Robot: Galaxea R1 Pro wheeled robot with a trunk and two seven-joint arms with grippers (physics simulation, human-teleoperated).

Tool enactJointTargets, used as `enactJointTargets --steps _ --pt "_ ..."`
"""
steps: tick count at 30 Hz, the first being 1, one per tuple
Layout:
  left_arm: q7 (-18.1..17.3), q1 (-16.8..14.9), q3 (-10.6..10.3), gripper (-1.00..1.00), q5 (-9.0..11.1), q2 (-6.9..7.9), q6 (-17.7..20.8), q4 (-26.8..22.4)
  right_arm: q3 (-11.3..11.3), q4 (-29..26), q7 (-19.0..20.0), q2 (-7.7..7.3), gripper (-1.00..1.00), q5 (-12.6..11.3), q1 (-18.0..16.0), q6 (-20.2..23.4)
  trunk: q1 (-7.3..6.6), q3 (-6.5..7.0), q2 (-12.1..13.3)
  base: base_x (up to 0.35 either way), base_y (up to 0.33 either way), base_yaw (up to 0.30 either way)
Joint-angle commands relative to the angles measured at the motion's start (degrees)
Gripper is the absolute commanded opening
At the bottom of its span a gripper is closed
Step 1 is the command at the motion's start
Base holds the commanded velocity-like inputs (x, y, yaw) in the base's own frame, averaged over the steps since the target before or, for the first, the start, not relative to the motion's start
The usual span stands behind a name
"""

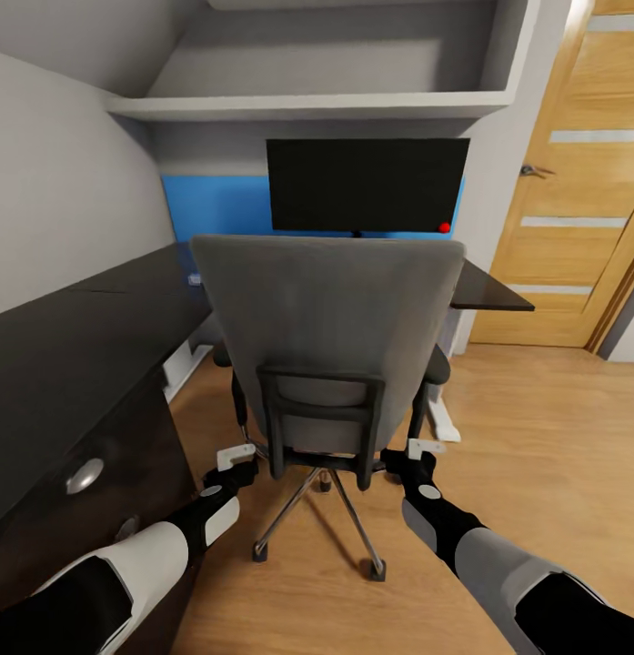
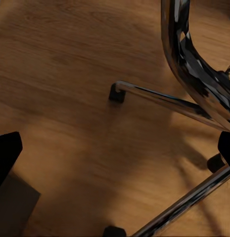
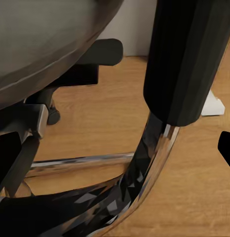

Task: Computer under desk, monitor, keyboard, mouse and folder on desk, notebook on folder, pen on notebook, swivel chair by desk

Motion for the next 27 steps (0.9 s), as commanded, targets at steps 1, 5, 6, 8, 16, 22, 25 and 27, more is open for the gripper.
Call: enactJointTargets --steps 1,5,6,8,16,22,25,27 --pt "0.1 0.0 -0.8 1.00 0.3 -0.02 -0.1 -0.1 0.7 -0.1 -0.1 0.01 1.00 0.3 -0.1 -0.1 0.02 -0.04 0.0 0.321 0.000 0.001" --pt "0.1 0.0 -0.8 1.00 0.3 -0.01 -0.1 -0.1 0.7 -0.1 -0.1 0.02 1.00 0.3 -0.1 -0.2 0.02 -0.04 0.0 0.321 -0.033 0.000" --pt "0.1 0.0 -0.8 1.00 0.3 -0.05 -0.1 -0.1 0.8 -0.1 -0.1 0.02 1.00 0.3 -0.1 -0.2 0.02 -0.04 0.0 0.321 -0.075 0.000" --pt "0.1 0.0 -0.8 1.00 0.3 -0.07 -0.1 -0.1 0.8 -0.1 -0.1 0.03 1.00 0.3 -0.1 -0.2 0.02 -0.04 0.0 0.321 -0.089 0.000" --pt "0.0 0.0 -0.8 1.00 0.3 -0.08 -0.4 -0.1 0.8 -0.1 -0.1 0.02 1.00 0.3 -0.1 -0.2 0.02 -0.04 0.0 0.185 -0.053 0.000" --pt "0.0 0.0 -0.8 1.00 0.3 -0.08 -0.4 -0.1 0.8 -0.1 -0.1 0.01 1.00 0.3 -0.1 -0.2 0.02 -0.04 0.0 -0.123 -0.067 0.000" --pt "0.0 0.0 -0.8 1.00 0.3 -0.07 -0.4 -0.1 0.8 -0.1 -0.1 0.01 1.00 0.3 -0.1 -0.2 0.02 -0.04 0.0 -0.287 -0.117 0.000" --pt "0.0 0.0 -0.8 1.00 0.3 -0.08 -0.4 -0.1 0.8 -0.1 -0.1 0.01 1.00 0.3 -0.1 -0.2 0.02 -0.04 0.0 -0.308 -0.108 0.000"
